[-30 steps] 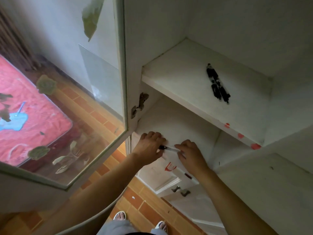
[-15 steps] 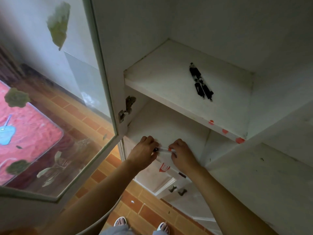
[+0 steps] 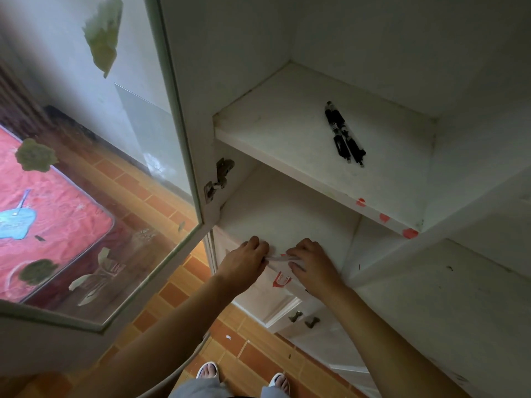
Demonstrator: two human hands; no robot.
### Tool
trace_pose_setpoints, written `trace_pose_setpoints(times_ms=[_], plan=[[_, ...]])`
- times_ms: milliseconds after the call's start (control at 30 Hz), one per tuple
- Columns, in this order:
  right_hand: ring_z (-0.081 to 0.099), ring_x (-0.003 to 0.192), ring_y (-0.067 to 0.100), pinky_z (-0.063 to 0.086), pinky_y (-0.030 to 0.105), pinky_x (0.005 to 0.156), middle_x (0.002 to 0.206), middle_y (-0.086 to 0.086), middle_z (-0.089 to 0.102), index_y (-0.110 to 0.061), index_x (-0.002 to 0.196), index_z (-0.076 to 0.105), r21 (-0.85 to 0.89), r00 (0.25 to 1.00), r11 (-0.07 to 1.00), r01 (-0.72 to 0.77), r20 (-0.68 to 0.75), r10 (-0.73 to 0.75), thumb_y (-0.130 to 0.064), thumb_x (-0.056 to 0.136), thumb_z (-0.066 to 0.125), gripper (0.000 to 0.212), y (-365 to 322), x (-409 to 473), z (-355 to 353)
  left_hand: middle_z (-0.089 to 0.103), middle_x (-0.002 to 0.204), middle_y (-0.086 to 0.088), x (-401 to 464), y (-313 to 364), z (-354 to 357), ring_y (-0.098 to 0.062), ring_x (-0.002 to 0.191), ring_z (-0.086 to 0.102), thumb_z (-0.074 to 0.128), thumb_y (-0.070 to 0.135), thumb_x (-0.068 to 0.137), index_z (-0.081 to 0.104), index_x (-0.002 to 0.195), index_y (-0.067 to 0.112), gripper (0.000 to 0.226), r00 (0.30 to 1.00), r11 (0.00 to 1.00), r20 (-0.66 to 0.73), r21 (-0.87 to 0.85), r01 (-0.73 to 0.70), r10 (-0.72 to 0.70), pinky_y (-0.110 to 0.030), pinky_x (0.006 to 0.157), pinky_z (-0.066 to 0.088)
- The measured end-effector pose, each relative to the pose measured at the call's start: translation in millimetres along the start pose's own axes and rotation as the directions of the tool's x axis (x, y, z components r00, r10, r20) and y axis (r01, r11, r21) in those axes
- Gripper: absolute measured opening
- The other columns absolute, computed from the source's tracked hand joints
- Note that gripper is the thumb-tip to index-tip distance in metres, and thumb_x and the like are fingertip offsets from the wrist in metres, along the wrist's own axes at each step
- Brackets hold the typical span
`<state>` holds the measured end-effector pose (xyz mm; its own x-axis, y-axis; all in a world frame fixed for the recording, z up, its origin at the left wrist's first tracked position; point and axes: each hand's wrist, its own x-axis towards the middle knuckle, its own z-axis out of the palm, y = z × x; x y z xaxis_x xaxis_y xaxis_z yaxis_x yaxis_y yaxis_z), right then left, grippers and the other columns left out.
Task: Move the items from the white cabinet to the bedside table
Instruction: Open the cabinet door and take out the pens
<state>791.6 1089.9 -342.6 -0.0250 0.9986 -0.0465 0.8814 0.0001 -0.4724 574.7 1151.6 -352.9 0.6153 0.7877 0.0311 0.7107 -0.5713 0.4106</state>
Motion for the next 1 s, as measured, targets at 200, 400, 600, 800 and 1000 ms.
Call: trace_pose_setpoints(times_ms=[200, 400, 600, 800, 1000], plan=[[0.050, 0.112, 0.006, 0.042, 0.014, 0.096, 0.124, -0.006, 0.051, -0.016, 0.133, 0.067, 0.056, 0.999, 0.998, -0.039, 0.014, 0.039, -0.028, 0.103, 0.062, 0.032, 0, -4, -2, 0.054, 0.118, 0.001, 0, 9, -4, -0.013, 0.087, 0.055, 0.054, 0.039, 0.103, 0.050, 0.126, 0.020, 0.030, 0.999, 0.999, 0.042, 0.032, 0.006, -0.007, -0.024, 0.068, 0.039], [0.054, 0.112, 0.009, 0.048, 0.018, 0.097, 0.128, -0.003, 0.051, -0.014, 0.135, 0.065, 0.100, 0.998, 0.994, -0.046, 0.035, 0.043, -0.026, 0.102, 0.065, 0.035, -7, -6, -1, 0.063, 0.112, 0.003, -2, 17, -4, -0.013, 0.079, 0.057, 0.055, 0.050, 0.101, 0.048, 0.125, 0.023, 0.037, 0.996, 0.998, 0.087, 0.065, 0.014, -0.020, -0.026, 0.065, 0.044], [0.057, 0.114, 0.012, 0.050, 0.022, 0.098, 0.128, -0.005, 0.050, -0.016, 0.134, 0.065, 0.089, 0.997, 0.995, -0.036, 0.066, 0.030, -0.028, 0.101, 0.065, 0.035, -6, -7, -7, 0.065, 0.105, 0.003, -4, 18, -10, -0.011, 0.072, 0.051, 0.045, 0.054, 0.104, 0.051, 0.120, 0.023, 0.035, 0.997, 0.993, 0.081, 0.121, -0.016, 0.006, -0.024, 0.063, 0.037], [0.053, 0.123, 0.011, 0.048, 0.022, 0.103, 0.134, -0.010, 0.047, -0.021, 0.140, 0.060, 0.096, 0.999, 0.995, -0.038, 0.041, 0.035, -0.030, 0.101, 0.065, 0.040, -19, 0, -35, 0.063, 0.101, 0.006, -6, 15, -41, -0.015, 0.074, 0.062, 0.045, 0.057, 0.102, 0.052, 0.117, 0.026, 0.035, 0.999, 0.989, 0.035, 0.148, 0.015, -0.020, -0.031, 0.066, 0.055], [0.041, 0.134, 0.007, 0.042, 0.027, 0.111, 0.148, -0.013, 0.040, -0.027, 0.152, 0.045, 0.035, 0.995, 0.994, 0.099, 0.009, -0.099, -0.039, 0.103, 0.058, 0.051, -66, 2, -94, 0.064, 0.103, 0.010, -15, 12, -106, -0.009, 0.077, 0.062, 0.047, 0.057, 0.102, 0.057, 0.115, 0.029, 0.033, 0.998, 0.988, -0.054, 0.147, 0.052, -0.045, -0.028, 0.069, 0.055]])
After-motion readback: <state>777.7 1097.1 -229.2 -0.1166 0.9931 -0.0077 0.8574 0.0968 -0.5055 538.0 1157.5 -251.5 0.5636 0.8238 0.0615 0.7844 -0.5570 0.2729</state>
